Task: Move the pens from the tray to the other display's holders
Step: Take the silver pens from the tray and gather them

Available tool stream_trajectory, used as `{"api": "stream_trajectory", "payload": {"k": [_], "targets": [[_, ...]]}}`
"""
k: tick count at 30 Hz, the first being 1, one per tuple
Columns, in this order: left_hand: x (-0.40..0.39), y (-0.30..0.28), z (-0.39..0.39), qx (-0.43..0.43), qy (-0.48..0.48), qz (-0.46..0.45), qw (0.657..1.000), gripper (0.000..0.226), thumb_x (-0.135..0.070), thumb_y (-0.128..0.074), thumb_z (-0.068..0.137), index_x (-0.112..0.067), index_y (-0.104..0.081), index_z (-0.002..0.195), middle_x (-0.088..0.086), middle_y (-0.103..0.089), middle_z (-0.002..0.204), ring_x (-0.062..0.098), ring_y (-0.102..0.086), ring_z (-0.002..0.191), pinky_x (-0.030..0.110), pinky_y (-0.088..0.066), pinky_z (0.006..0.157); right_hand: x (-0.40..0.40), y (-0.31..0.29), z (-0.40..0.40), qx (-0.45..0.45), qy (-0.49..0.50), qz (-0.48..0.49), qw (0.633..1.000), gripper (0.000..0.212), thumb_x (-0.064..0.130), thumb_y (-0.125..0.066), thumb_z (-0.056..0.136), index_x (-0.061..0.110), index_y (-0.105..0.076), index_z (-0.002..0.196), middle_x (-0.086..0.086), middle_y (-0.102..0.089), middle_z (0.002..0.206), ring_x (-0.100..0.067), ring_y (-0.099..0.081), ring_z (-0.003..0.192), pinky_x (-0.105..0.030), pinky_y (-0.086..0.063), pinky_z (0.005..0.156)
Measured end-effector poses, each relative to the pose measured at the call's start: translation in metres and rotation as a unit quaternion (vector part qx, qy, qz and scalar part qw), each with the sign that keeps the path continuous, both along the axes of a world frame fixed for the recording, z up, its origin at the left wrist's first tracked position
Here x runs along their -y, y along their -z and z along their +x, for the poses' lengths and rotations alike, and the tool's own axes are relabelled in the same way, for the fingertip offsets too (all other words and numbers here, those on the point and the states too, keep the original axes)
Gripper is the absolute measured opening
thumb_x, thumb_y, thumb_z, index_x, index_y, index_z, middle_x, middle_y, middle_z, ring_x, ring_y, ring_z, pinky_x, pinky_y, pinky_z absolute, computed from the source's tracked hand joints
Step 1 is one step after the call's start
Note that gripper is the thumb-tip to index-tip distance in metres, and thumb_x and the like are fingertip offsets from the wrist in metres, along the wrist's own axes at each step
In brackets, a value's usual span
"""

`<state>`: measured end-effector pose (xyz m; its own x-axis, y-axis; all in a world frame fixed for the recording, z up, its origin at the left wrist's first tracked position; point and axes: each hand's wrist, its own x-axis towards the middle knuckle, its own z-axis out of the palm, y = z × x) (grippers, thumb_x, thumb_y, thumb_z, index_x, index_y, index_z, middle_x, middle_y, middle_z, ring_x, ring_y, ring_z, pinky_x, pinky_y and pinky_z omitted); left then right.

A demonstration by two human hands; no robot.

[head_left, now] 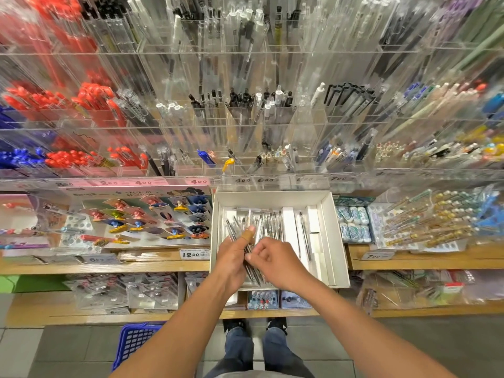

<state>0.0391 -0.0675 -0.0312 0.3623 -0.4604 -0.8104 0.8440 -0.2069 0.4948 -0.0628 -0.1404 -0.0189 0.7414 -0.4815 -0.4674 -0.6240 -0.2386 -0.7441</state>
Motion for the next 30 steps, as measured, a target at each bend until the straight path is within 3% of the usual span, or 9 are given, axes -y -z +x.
{"api": "stream_trajectory", "payload": {"k": [2,4,5,8,12,17,22,27,30], "targets": [[0.0,-0.002,0.001,0.0,-0.006,0.008,1.0,0.073,-0.024,-0.077,0.083,0.006,-0.044,0.14,0.017,-0.067,0.116,0.027,-0.069,0.099,0.038,-0.059,0.071,0.001,-0.001,0.0,0.007,0.004,0.012,1.0,0.021,0.042,-0.057,0.093,0.027,-0.06,0.079,0.003,-0.067,0.069,-0.002,-0.061,0.053,-0.023,-0.05,0.055],[-0.002,-0.001,0.002,-0.003,-0.011,0.019,1.0,0.044,-0.014,-0.063,0.095,0.007,-0.051,0.131,0.009,-0.065,0.077,0.018,-0.063,0.061,0.033,-0.052,0.051,0.012,0.004,-0.003,-0.007,0.044,-0.01,0.999,0.027,0.041,-0.05,0.097,0.023,-0.062,0.08,0.004,-0.067,0.07,-0.014,-0.067,0.057,-0.03,-0.058,0.061],[-0.003,0.001,0.003,-0.001,-0.014,0.028,1.0,0.039,-0.013,-0.06,0.097,0.006,-0.052,0.13,0.005,-0.06,0.069,0.015,-0.056,0.054,0.031,-0.049,0.049,0.021,0.01,-0.005,-0.027,0.075,-0.037,0.996,0.024,0.036,-0.048,0.099,0.024,-0.062,0.085,0.007,-0.068,0.073,-0.018,-0.068,0.062,-0.031,-0.059,0.064],[-0.005,0.002,0.006,0.0,-0.015,0.04,0.999,0.033,-0.013,-0.057,0.099,0.004,-0.052,0.127,0.003,-0.055,0.068,0.012,-0.049,0.053,0.028,-0.044,0.051,0.052,0.032,-0.016,-0.165,0.106,-0.143,0.97,0.02,0.019,-0.046,0.1,0.011,-0.063,0.096,-0.002,-0.066,0.089,-0.019,-0.061,0.069,-0.027,-0.049,0.063],[-0.006,0.004,0.01,-0.008,-0.006,0.03,1.0,0.029,-0.015,-0.059,0.099,0.0,-0.054,0.123,0.002,-0.058,0.068,0.012,-0.05,0.053,0.027,-0.046,0.049,0.068,0.053,-0.022,-0.313,0.075,-0.189,0.928,0.015,0.0,-0.048,0.09,0.009,-0.058,0.084,-0.008,-0.067,0.09,-0.02,-0.053,0.065,-0.026,-0.039,0.052],[-0.006,0.006,0.013,-0.01,-0.002,0.017,1.0,0.023,-0.015,-0.059,0.099,-0.002,-0.056,0.118,0.001,-0.059,0.067,0.011,-0.052,0.052,0.026,-0.047,0.048,0.068,0.069,-0.016,-0.356,0.021,-0.237,0.904,0.021,-0.004,-0.05,0.088,0.01,-0.065,0.094,-0.007,-0.071,0.093,-0.024,-0.067,0.084,-0.031,-0.049,0.061],[-0.011,0.008,0.017,-0.008,0.0,0.014,1.0,0.024,-0.016,-0.059,0.099,-0.004,-0.054,0.12,0.0,-0.057,0.068,0.012,-0.05,0.055,0.026,-0.047,0.051,0.071,0.083,-0.014,-0.345,0.021,-0.247,0.905,0.019,-0.002,-0.051,0.087,0.011,-0.064,0.084,-0.005,-0.07,0.08,-0.022,-0.064,0.069,-0.028,-0.043,0.056],[-0.012,0.008,0.019,-0.004,0.003,0.019,1.0,0.018,-0.013,-0.056,0.1,-0.003,-0.056,0.115,0.0,-0.059,0.066,0.012,-0.052,0.055,0.027,-0.046,0.051,0.075,0.083,-0.011,-0.361,0.008,-0.247,0.899,0.015,0.001,-0.054,0.087,0.011,-0.065,0.088,-0.005,-0.07,0.085,-0.024,-0.068,0.08,-0.028,-0.047,0.058],[-0.012,0.009,0.019,-0.007,0.004,0.017,1.0,0.025,-0.013,-0.057,0.1,0.0,-0.054,0.121,0.001,-0.061,0.068,0.012,-0.054,0.056,0.028,-0.048,0.052,0.074,0.08,-0.011,-0.357,0.049,-0.23,0.904,0.012,0.006,-0.054,0.087,0.012,-0.064,0.084,-0.005,-0.07,0.086,-0.024,-0.065,0.077,-0.029,-0.049,0.06]]}}
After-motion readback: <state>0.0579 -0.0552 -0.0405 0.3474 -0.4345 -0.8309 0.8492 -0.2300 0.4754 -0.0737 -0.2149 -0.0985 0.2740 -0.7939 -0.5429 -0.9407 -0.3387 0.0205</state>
